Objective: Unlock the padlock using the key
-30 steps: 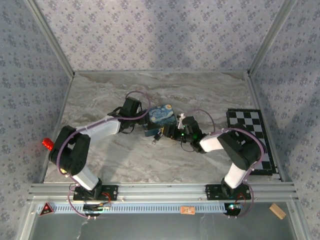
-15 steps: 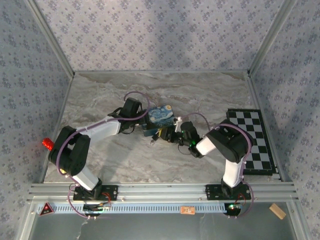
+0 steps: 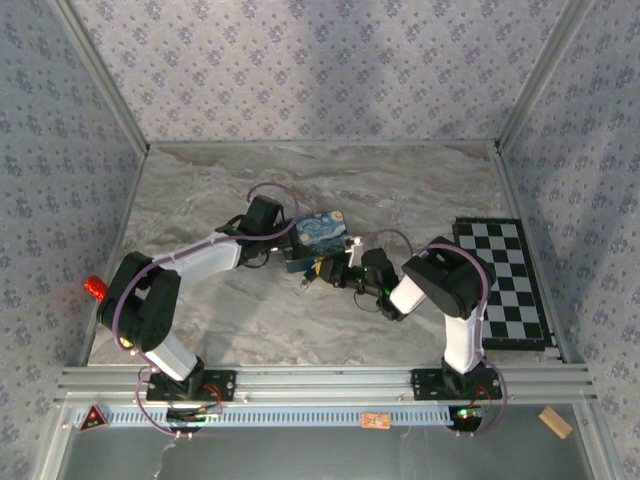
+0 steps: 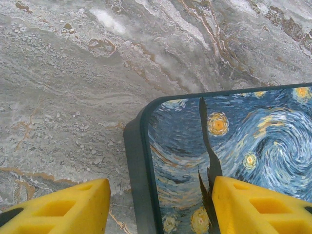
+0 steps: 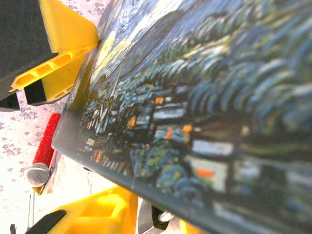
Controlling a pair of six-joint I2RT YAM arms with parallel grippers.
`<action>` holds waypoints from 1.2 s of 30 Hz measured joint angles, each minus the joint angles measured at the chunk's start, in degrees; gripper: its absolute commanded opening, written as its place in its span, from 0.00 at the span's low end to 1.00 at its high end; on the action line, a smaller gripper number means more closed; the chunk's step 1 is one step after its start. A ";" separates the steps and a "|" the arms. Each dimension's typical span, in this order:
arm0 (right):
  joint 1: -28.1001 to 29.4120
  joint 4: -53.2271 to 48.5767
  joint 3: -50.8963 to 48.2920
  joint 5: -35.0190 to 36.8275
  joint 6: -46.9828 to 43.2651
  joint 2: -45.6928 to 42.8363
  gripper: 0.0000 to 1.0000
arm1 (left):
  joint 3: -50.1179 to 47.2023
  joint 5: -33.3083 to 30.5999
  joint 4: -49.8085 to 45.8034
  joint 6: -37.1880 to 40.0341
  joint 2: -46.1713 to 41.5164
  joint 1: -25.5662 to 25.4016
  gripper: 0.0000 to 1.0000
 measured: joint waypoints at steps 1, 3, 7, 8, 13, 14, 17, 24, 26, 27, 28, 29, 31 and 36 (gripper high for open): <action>0.00 0.57 0.00 -0.11 0.04 0.11 0.22 | 0.00 -0.07 0.00 -0.02 0.00 0.00 0.57; 0.07 0.98 -0.02 -0.20 0.04 0.20 0.18 | 0.00 -0.17 -0.09 -0.04 -0.04 0.00 0.57; 0.17 1.40 -0.37 -0.17 0.04 0.22 0.14 | 0.00 -0.37 -0.15 -0.22 -0.04 0.00 0.57; 0.17 1.66 -0.46 -0.22 0.02 0.22 0.12 | 0.00 -0.39 -0.15 -0.22 -0.04 0.00 0.57; 0.26 2.93 -1.27 0.07 0.20 0.17 0.07 | -0.22 -0.55 -0.13 -0.46 -0.28 -0.02 0.57; 0.26 3.15 -1.46 0.07 0.22 0.15 0.06 | -0.31 -0.57 -0.15 -0.48 -0.37 -0.07 0.57; 0.26 3.65 -2.25 0.37 0.24 -0.28 0.04 | -0.52 -0.55 -0.09 -0.66 -0.52 -0.13 0.57; -0.24 5.51 -4.68 2.29 2.23 -1.42 0.00 | -0.87 -0.83 0.09 -1.31 -0.79 -0.33 0.57; -0.35 6.16 -5.20 2.67 3.08 -1.62 0.00 | -0.98 -0.98 0.17 -1.53 -0.81 -0.33 0.57; -0.35 6.40 -5.38 2.91 3.37 -1.77 0.00 | -1.18 -1.01 0.37 -1.73 -0.90 -0.33 0.57; -0.39 6.64 -5.51 3.06 3.74 -1.79 0.00 | -1.40 -1.05 0.55 -1.97 -1.03 -0.33 0.57; -0.39 6.78 -5.55 3.17 4.02 -1.79 0.00 | -1.60 -1.05 0.63 -2.12 -1.18 -0.33 0.57; -0.39 6.97 -5.57 3.56 4.79 -1.79 0.00 | -1.84 -1.05 0.68 -2.58 -1.38 -0.33 0.57; 0.42 7.02 -5.57 5.86 7.50 -1.90 0.00 | -2.97 -1.27 1.73 -4.55 -2.01 -0.33 0.57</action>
